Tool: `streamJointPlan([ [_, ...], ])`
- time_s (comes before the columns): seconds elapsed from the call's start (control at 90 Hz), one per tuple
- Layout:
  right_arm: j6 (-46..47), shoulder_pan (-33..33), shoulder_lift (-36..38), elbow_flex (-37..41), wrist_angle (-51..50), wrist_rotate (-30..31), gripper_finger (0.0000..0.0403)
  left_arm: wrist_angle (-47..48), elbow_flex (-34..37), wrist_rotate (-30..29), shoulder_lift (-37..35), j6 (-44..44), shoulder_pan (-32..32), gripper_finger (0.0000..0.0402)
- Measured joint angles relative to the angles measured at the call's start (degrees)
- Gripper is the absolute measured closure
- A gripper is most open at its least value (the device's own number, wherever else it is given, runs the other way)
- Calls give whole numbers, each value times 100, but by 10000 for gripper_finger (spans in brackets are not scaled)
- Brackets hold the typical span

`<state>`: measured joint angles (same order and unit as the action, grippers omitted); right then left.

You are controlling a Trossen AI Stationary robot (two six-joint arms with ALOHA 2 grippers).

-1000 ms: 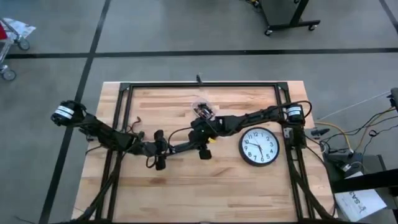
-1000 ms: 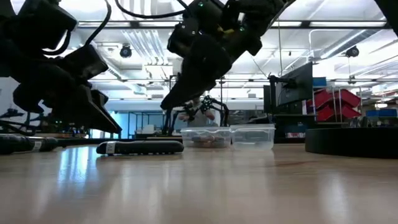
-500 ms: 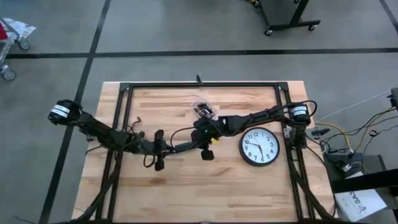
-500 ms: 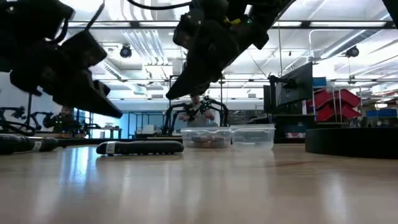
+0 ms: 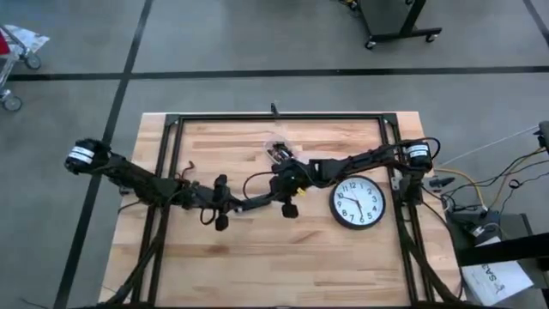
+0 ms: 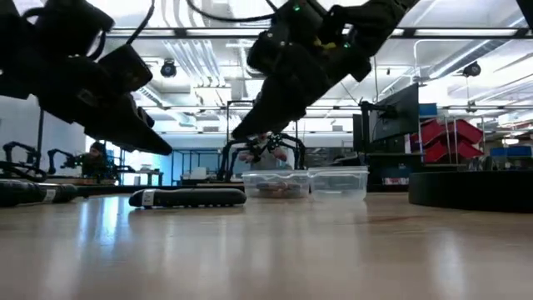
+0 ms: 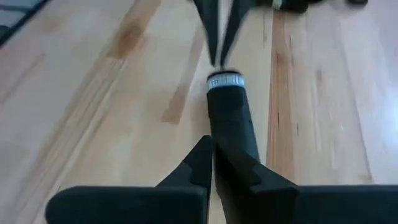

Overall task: Insert battery
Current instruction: Close the black remote battery cover

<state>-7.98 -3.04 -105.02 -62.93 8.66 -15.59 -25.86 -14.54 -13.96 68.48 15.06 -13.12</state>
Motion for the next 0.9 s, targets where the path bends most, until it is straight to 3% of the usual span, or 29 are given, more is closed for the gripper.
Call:
streamJointPlan([
  [0.233,331,-136,497,959,934,20,403,-103,1,112,-1,-322,28,392],
  [0.4,396,-122,631,1053,1136,51,403,-114,-1,109,-52,-288,28,390],
  [0.7,522,179,-321,308,760,248,403,212,-1,125,59,-149,-3,384],
  [0.9,574,231,-836,-334,269,505,403,163,1,249,414,49,-20,302],
])
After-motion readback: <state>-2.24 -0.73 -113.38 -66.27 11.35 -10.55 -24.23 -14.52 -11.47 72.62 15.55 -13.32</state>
